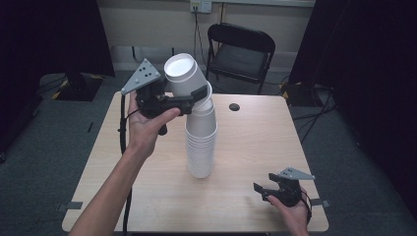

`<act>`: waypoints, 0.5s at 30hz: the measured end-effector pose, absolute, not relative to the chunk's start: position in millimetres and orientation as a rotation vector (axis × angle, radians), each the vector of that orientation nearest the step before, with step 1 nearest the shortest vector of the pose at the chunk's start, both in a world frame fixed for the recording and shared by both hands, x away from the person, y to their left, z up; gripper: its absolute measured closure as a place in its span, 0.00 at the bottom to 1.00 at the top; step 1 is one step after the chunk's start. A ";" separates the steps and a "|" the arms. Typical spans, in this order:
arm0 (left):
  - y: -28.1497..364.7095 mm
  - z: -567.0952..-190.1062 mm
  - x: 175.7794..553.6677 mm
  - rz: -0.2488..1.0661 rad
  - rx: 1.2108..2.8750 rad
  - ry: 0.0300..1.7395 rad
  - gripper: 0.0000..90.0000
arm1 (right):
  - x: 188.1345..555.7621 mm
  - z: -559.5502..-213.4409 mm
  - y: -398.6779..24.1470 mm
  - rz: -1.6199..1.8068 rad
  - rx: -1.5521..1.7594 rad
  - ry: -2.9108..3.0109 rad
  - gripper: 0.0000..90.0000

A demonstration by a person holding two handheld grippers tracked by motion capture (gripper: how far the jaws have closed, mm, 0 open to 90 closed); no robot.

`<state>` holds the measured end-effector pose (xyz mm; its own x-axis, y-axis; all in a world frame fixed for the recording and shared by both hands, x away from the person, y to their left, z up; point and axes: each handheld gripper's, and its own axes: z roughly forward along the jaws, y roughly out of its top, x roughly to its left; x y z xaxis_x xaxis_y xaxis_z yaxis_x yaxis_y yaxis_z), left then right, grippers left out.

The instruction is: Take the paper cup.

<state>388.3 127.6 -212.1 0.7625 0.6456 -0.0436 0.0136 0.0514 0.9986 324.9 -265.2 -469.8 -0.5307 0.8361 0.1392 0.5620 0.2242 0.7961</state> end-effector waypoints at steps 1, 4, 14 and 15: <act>129.5 -212.0 387.9 0.519 1.452 0.576 0.17 | 324.8 -469.7 -265.1 1.211 1.303 2.183 0.25; 135.8 -212.6 385.8 0.528 1.461 0.597 0.17 | 324.3 -469.4 -265.4 1.213 1.300 2.181 0.25; 165.1 -220.0 378.2 0.518 1.467 0.640 0.17 | 322.4 -468.3 -264.4 1.215 1.294 2.179 0.25; 167.9 -220.9 377.3 0.532 1.465 0.650 0.17 | 322.5 -468.5 -264.0 1.215 1.296 2.179 0.25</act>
<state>377.3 167.9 -220.9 0.7235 0.6861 -0.0771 0.0610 0.0478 0.9970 322.5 -264.0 -468.5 -0.5328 0.8352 0.1362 0.5551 0.2234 0.8012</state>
